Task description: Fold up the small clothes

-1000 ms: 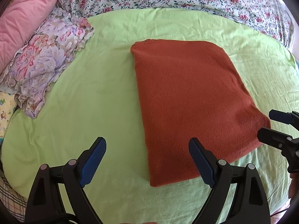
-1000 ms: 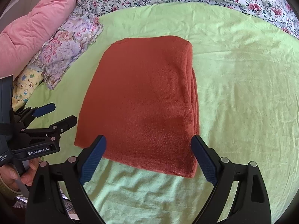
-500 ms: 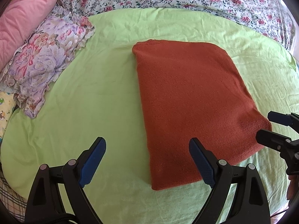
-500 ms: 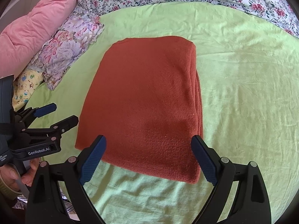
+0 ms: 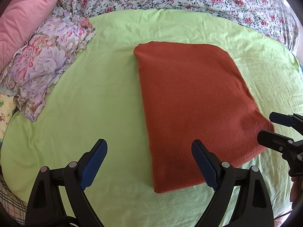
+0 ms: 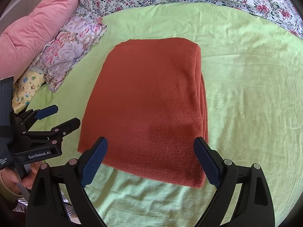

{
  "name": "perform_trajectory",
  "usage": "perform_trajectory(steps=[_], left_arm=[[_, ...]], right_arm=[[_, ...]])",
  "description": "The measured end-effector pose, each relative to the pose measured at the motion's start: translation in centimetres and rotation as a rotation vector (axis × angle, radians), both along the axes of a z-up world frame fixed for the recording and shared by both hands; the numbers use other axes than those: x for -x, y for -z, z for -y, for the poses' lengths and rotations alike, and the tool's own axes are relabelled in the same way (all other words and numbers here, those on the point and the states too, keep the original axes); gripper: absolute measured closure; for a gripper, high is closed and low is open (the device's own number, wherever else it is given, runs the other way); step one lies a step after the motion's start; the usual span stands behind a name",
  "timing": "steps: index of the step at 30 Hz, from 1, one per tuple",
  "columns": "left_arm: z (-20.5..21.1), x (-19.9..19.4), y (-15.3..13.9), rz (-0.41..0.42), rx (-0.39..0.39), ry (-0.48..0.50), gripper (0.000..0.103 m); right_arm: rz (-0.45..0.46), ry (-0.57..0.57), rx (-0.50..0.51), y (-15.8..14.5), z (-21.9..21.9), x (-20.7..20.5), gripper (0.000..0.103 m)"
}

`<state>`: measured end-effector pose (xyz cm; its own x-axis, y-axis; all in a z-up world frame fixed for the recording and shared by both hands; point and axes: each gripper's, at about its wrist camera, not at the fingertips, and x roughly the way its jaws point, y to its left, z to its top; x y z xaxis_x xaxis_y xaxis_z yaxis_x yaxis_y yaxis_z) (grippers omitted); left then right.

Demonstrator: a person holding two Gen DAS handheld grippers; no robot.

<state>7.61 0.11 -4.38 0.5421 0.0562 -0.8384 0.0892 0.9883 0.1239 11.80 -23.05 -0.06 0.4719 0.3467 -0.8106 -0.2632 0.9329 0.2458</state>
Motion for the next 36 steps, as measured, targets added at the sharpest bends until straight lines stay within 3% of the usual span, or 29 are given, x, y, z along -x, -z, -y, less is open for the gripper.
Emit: perform_trajectory(steps=[36], left_arm=[[0.2, -1.1, 0.0, -0.011, 0.011, 0.018, 0.012]], right_arm=[[-0.004, 0.005, -0.006, -0.1, -0.5, -0.4, 0.011]])
